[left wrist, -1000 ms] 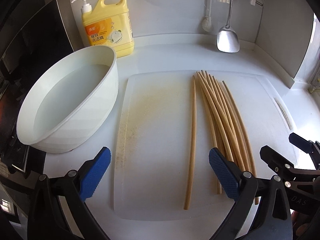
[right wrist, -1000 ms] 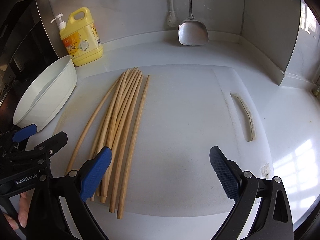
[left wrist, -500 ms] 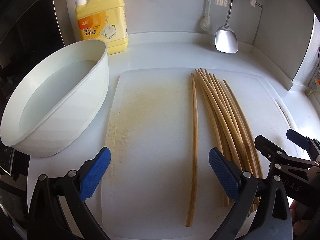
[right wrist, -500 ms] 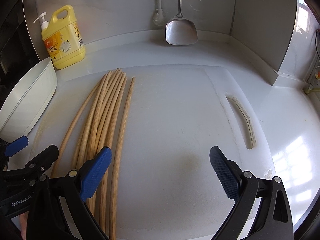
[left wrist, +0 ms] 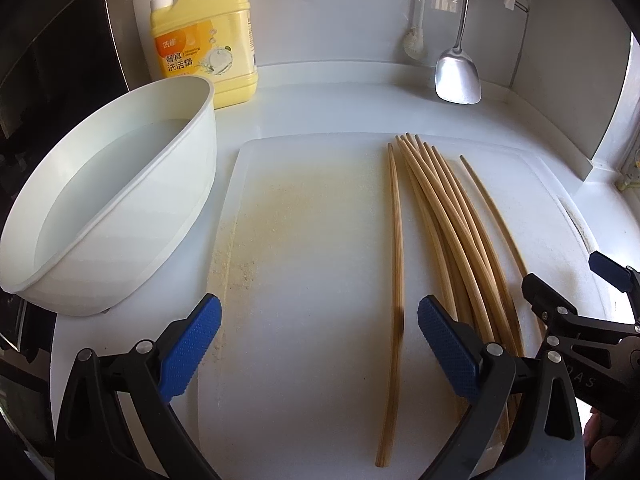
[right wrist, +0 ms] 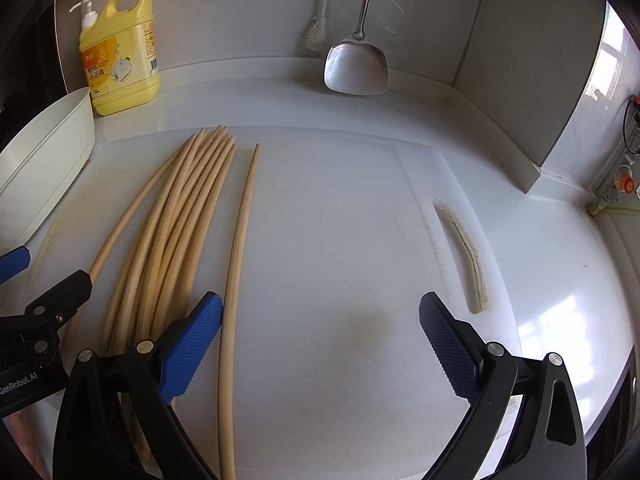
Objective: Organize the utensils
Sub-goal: 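Close the left tool on one wooden chopstick while the right tool grasps another, then lift the held chopsticks with both tools and carry them over the water basin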
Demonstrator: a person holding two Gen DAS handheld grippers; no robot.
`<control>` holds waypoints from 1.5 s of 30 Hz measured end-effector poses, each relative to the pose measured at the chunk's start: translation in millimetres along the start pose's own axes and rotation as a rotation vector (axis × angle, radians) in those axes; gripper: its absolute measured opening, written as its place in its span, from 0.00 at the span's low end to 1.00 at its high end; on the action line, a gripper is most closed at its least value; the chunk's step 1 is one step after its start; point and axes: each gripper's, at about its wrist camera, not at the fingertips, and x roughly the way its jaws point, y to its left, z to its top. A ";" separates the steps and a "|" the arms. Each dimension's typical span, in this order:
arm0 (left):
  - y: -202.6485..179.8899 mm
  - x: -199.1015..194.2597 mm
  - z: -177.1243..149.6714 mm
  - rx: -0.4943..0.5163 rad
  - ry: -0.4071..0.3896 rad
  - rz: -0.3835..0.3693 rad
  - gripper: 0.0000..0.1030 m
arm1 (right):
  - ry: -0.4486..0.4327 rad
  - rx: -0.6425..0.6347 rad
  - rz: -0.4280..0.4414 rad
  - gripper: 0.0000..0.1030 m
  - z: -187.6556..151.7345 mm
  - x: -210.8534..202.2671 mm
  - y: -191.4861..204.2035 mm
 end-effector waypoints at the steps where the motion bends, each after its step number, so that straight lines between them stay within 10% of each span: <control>1: -0.6 1.4 0.4 0.000 0.001 0.002 0.94 | -0.001 0.003 -0.006 0.91 0.7 0.8 -3.3; 14: -18.2 12.8 6.3 0.013 -0.015 0.028 0.93 | -0.046 -0.019 0.056 0.91 8.0 7.1 -8.8; 20: -22.4 11.1 8.3 0.005 -0.025 -0.027 0.70 | -0.057 -0.033 0.078 0.89 9.9 8.3 -7.5; 33: -34.7 7.8 10.2 0.039 -0.032 -0.067 0.08 | -0.089 -0.101 0.195 0.32 11.6 5.9 8.0; 38: -32.6 6.1 9.2 0.026 -0.018 -0.075 0.08 | -0.096 -0.115 0.194 0.06 8.8 2.4 12.3; 45: -24.7 4.0 7.9 -0.015 0.008 -0.107 0.07 | -0.077 -0.062 0.244 0.06 9.5 2.8 2.6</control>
